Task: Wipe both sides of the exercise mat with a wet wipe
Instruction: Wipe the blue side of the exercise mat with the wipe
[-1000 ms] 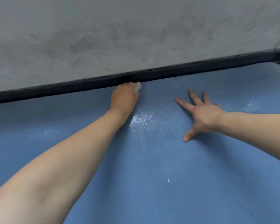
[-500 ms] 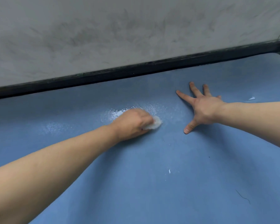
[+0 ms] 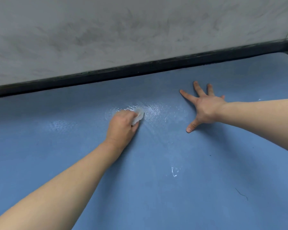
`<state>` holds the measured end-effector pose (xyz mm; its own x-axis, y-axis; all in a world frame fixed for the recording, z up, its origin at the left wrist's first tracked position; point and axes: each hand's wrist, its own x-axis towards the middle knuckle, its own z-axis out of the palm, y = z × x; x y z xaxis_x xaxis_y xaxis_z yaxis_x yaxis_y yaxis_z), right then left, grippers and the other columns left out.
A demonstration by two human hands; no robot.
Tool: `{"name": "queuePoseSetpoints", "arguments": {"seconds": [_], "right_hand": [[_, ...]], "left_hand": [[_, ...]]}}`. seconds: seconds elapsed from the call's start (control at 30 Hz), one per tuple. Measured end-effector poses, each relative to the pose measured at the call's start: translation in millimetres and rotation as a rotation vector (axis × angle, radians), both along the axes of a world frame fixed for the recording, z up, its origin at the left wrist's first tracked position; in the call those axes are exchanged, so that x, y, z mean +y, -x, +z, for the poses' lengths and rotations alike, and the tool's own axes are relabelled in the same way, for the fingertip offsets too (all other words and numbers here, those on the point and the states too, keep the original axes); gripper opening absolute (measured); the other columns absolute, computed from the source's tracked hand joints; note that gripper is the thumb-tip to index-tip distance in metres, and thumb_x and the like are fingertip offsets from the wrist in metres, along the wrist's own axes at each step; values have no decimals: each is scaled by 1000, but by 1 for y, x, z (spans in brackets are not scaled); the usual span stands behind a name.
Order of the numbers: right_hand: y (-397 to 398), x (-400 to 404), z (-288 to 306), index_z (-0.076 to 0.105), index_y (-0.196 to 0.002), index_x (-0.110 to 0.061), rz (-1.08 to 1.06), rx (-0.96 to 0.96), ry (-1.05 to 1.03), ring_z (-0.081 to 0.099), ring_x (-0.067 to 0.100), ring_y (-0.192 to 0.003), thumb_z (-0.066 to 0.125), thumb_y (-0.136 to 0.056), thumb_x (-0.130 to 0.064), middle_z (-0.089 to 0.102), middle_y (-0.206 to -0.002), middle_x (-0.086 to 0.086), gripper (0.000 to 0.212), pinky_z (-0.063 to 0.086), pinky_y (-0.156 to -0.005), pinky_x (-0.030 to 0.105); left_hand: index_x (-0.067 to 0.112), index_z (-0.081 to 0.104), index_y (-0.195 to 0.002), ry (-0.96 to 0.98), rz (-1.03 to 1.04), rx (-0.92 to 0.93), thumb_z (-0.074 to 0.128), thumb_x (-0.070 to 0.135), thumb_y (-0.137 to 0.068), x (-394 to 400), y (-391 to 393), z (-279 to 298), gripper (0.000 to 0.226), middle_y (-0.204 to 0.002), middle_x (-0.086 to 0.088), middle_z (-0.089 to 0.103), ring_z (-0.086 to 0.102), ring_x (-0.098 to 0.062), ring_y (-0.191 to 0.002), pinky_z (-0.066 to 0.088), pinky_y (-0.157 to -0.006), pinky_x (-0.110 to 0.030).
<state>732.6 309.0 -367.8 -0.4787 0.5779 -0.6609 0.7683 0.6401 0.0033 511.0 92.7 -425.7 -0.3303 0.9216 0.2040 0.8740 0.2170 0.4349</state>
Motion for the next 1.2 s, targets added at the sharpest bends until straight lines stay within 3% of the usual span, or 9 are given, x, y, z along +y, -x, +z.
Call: {"name": "queuePoseSetpoints", "arguments": {"seconds": [0.17, 0.33, 0.5, 0.67, 0.73, 0.83, 1.0, 1.13, 1.2], "right_hand": [[0, -1, 2, -24, -151, -65, 5, 0, -1, -21, 43, -158, 86, -36, -87, -36, -168, -9, 161, 25, -113, 80], [-2, -1, 2, -23, -153, -63, 22, 2, 5, -21, 46, -157, 87, -36, -86, -35, -168, -9, 162, 28, -112, 80], [-5, -2, 9, -21, -153, -62, 20, 7, 43, -21, 46, -157, 89, -37, -85, -34, -169, -8, 161, 24, -111, 84], [-25, -22, 13, 3, -163, -52, 88, 152, 47, -10, 42, -160, 88, -57, -77, -16, -175, -3, 139, 23, -117, 77], [-46, -43, 12, 1, -165, -48, 247, 184, 102, -9, 40, -160, 87, -54, -80, -16, -175, -1, 144, 22, -120, 74], [-82, -77, 9, -17, -164, -43, 441, 117, 104, -19, 38, -159, 82, -47, -88, -30, -171, 1, 160, 12, -122, 73], [-99, -103, -5, -26, -161, -41, 531, 51, 36, -30, 43, -155, 79, -45, -91, -42, -165, 6, 163, 5, -119, 78], [-97, -106, -11, -28, -159, -42, 513, 42, 16, -33, 44, -153, 78, -46, -91, -46, -163, 6, 163, 3, -118, 80], [-97, -105, -10, -28, -159, -43, 505, 40, 23, -34, 44, -153, 79, -46, -91, -46, -163, 5, 163, 2, -118, 80]], "left_hand": [[10, 62, -88, 118, -712, 80, 61, 24, -97, -36, -58, 3, 16, -76, -6, 55, 47, -28, -69, 37, -63, -35], [9, 59, -75, 9, 3, 14, 65, 16, -91, -41, -39, -1, 18, -68, -7, 53, 49, -32, -64, 44, -58, -41], [15, 52, -86, 102, -503, 6, 54, 22, -99, -74, -107, 4, 15, -76, -6, 54, 46, -28, -67, 36, -63, -34], [11, 61, -77, 25, 134, -39, 56, 26, -91, -79, -110, 7, 21, -68, -8, 56, 55, -33, -62, 33, -60, -37], [13, 59, -80, 24, -70, -115, 60, 23, -94, -85, -153, 7, 17, -68, -8, 54, 52, -32, -62, 37, -58, -38], [13, 60, -84, 122, -450, 15, 51, 25, -102, -102, -168, 9, 23, -73, -7, 54, 47, -28, -67, 36, -61, -36], [12, 60, -77, 41, 105, -60, 54, 28, -95, -120, -136, 4, 24, -69, -7, 54, 52, -33, -64, 42, -58, -41], [14, 60, -92, 106, -562, -18, 58, 19, -97, -142, -188, 3, 7, -75, -5, 53, 46, -28, -66, 36, -62, -35], [15, 58, -96, 122, -562, 46, 54, 21, -101, -145, -174, 0, 9, -76, -5, 54, 46, -28, -67, 37, -62, -36]]}}
